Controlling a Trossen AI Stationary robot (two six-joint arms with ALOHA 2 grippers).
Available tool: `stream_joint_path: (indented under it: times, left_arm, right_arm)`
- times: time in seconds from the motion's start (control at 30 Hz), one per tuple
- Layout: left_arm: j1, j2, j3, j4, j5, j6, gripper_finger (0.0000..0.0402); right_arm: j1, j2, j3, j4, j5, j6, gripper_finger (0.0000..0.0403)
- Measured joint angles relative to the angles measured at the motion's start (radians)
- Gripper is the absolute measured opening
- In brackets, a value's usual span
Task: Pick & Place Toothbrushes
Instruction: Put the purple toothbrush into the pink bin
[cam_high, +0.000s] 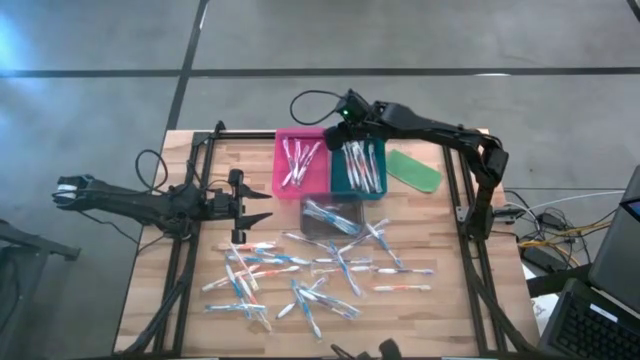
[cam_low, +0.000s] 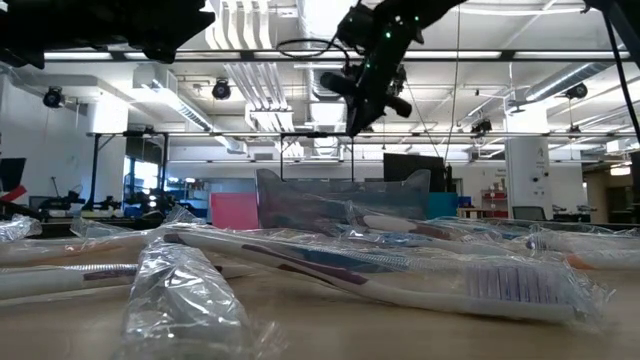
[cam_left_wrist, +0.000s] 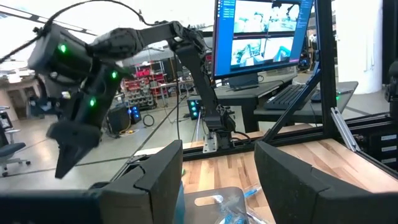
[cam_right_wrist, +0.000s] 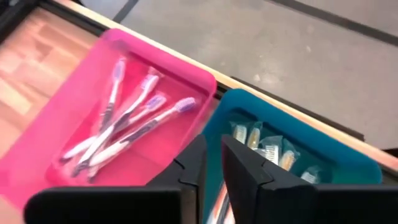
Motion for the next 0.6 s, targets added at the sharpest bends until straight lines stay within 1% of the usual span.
stream_joint_path:
  times: [0.13, 0.37, 0.6]
  left_arm:
    - [0.0, 0.0, 0.0, 0.0, 0.0, 0.0, 0.0206]
    - [0.0, 0.0, 0.0, 0.0, 0.0, 0.0, 0.0206]
    - [0.0, 0.0, 0.0, -0.006, 0.0, 0.0, 0.0206]
  right_arm:
    - [0.024, 0.0, 0.07, -0.061, 0.0, -0.009, 0.0031]
    - [0.09, 0.0, 0.196, -0.113, 0.001, -0.059, 0.0012]
    - [0.174, 0.0, 0.331, -0.176, 0.002, -0.109, 0.0013]
